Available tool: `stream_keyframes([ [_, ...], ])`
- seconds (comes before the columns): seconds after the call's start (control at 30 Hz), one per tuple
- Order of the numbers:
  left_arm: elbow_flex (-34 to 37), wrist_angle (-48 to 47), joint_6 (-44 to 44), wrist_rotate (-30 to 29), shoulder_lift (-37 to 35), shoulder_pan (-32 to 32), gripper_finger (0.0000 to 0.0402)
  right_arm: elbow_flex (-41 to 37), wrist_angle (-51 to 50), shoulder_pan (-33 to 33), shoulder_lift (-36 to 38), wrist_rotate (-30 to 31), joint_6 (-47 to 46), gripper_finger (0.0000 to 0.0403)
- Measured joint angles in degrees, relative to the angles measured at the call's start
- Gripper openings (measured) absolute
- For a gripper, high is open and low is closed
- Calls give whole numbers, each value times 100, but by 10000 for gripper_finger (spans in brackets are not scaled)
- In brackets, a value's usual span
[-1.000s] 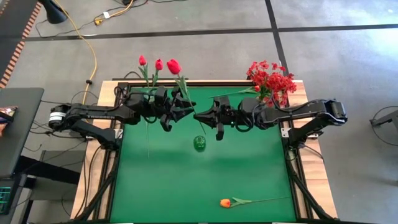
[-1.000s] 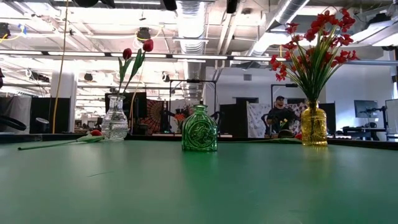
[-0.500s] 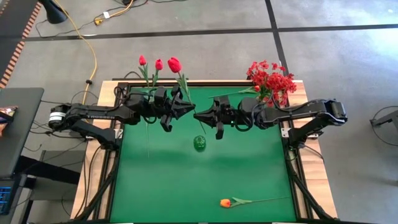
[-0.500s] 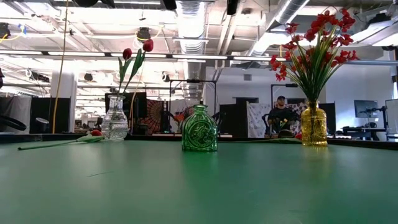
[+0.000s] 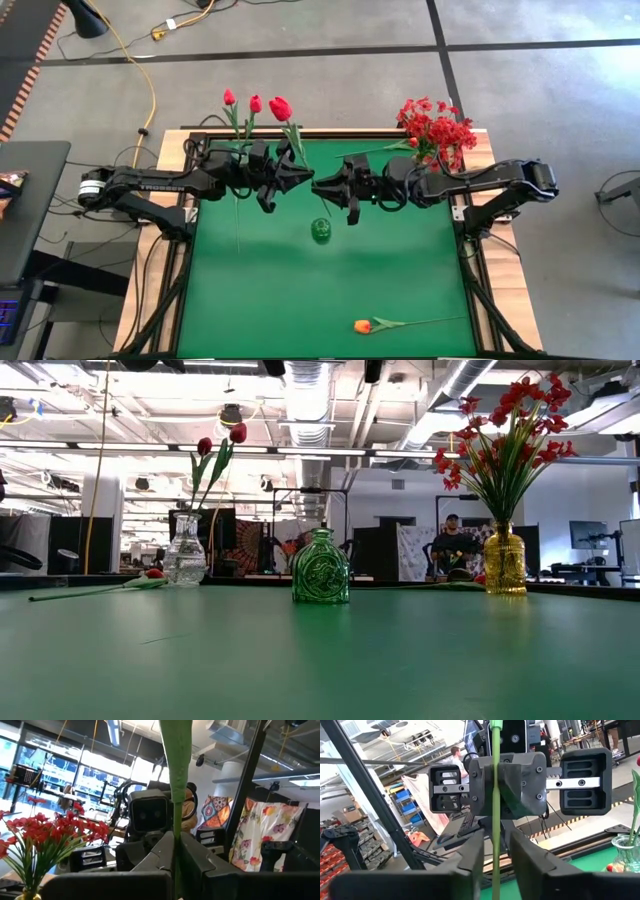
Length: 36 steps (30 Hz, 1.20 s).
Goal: Sort flowers into vase by color
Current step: Put the red tulip into the transparent vase
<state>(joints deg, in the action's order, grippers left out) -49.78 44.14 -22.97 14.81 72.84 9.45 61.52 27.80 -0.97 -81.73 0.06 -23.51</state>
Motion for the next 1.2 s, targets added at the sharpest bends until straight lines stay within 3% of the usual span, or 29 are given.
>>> stream_keyframes([
  [0.13, -2, -280, 183, 43, -129, 4, 0, 0, -114, -2, 0, -14, -1, 169],
  [0.3, -2, -1331, 597, -26, -474, 4, 0, 0, -505, -2, 0, -23, -2, 238],
  [0.4, -2, -2057, 922, -30, -739, 56, 0, 2, -850, 2, 0, -23, 0, 259],
  [0.7, -3, -3839, 1277, -490, -1947, 454, 0, 2, -1356, 296, -2, -20, -7, 264],
  [1.03, 2, -5971, 1868, -2246, -3128, 770, 0, 2, -1523, 235, -2, -17, -195, 264],
  [1.2, 295, -6045, 2079, -2926, -3212, 992, 0, 2, -1495, 234, -2, -16, -199, 264],
])
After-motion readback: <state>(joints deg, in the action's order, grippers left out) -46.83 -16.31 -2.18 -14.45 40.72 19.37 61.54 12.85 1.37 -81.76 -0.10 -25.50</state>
